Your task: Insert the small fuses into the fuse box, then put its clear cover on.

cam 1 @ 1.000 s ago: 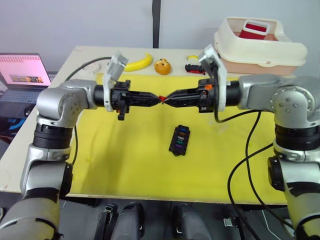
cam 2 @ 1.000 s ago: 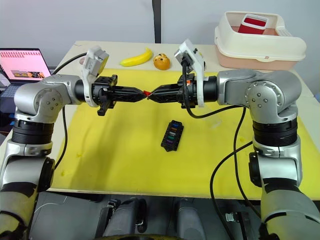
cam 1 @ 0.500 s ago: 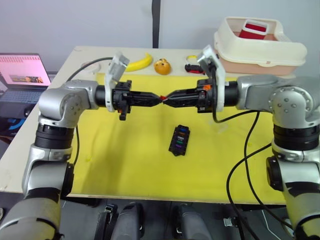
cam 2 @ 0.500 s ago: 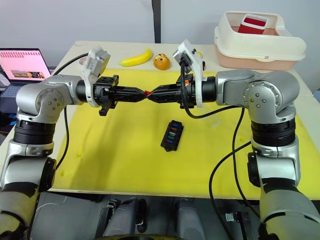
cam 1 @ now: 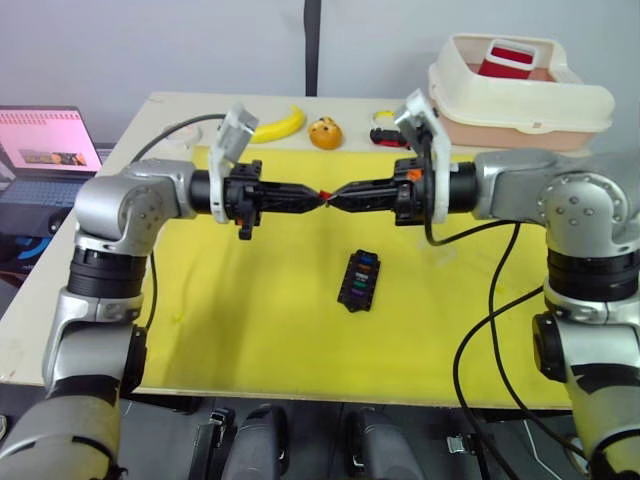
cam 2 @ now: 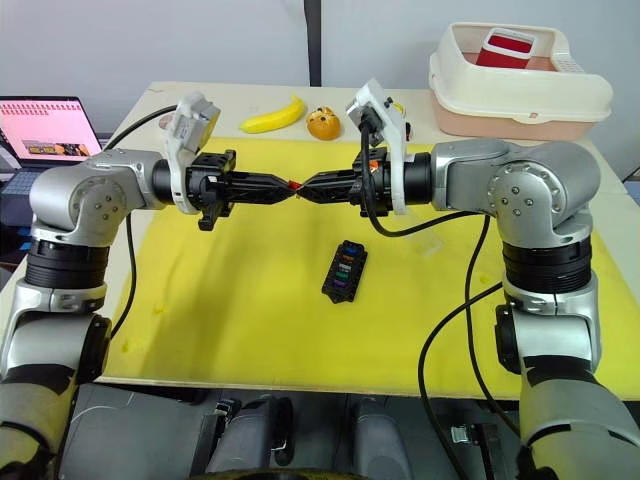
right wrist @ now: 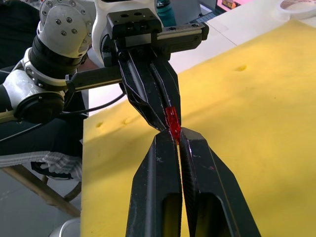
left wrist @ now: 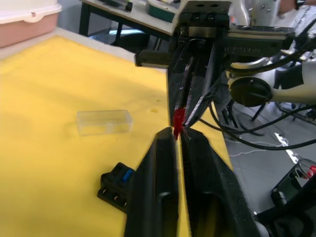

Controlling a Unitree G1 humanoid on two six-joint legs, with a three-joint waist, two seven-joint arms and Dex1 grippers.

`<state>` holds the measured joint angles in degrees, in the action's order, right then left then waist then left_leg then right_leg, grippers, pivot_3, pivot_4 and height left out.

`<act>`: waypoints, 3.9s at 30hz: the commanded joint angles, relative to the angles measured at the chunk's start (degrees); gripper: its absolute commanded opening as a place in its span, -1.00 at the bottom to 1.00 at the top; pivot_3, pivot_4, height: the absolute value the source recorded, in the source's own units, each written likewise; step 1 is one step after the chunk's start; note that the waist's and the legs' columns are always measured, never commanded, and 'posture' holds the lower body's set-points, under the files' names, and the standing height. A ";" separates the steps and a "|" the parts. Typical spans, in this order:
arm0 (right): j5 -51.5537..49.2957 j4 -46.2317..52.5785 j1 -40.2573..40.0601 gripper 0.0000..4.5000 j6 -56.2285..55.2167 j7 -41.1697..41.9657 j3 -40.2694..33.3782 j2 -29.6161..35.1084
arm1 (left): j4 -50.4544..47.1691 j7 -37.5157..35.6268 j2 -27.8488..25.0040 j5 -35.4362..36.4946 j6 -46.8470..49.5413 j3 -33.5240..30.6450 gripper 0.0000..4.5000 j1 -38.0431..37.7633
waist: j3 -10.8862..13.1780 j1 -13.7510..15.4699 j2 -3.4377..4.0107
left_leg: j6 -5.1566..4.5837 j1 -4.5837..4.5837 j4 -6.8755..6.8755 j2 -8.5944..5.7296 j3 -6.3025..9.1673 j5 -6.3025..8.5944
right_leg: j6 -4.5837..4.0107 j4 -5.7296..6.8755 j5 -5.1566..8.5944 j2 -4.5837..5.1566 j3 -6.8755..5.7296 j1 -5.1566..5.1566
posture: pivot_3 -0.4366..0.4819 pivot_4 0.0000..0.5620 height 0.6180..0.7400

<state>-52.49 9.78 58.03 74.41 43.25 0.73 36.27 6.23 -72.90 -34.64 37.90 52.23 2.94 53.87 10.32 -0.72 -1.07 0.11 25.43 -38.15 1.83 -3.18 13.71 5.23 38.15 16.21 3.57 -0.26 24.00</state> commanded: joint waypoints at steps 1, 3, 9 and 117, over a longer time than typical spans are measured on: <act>2.39 2.14 0.22 -1.00 -3.52 2.94 0.42 3.47 | -2.48 -2.15 -3.09 -0.89 -1.10 0.81 -0.22 -0.47 | 0.00 -0.02 0.00 | 0.00 0.00 0.00 0.00 0.00 0.00 | 0.00 0.00 0.00 0.00 0.00 0.01 | -0.05 -0.47 1.00; 8.97 3.97 -2.28 -1.00 -11.53 7.47 5.37 7.86 | -3.03 -3.08 -4.53 -3.02 -4.02 2.22 0.23 -1.73 | 0.00 -0.01 0.00 | 0.00 0.00 0.01 0.00 -0.01 0.00 | 0.00 -0.02 0.00 0.00 0.00 0.02 | -0.05 -0.47 1.00; 23.39 0.77 -6.69 -1.00 -30.10 17.89 14.23 14.25 | -3.58 -2.62 -4.62 -11.89 -16.85 7.40 0.96 -6.59 | 0.00 0.03 0.00 | 0.00 -0.02 0.00 -0.03 -0.09 0.00 | 0.00 -0.03 0.00 -0.01 0.04 0.01 | -0.05 -0.47 1.00; 36.26 -14.43 -17.35 -1.00 -39.53 22.79 10.74 4.70 | -0.36 -6.00 1.78 -22.10 -27.84 11.72 0.96 -10.63 | 0.01 0.12 0.01 | 0.01 -0.03 -0.07 -0.02 -0.12 -0.01 | 0.01 0.06 0.00 -0.04 0.06 0.01 | -0.05 -0.47 1.00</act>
<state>-16.28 -5.23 40.05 35.74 65.75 12.31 41.15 7.19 -78.70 -32.47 15.47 24.82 15.01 42.81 10.32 -0.60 -1.06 0.12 25.39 -38.22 1.81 -3.30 13.70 5.24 38.22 16.21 3.53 -0.19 24.02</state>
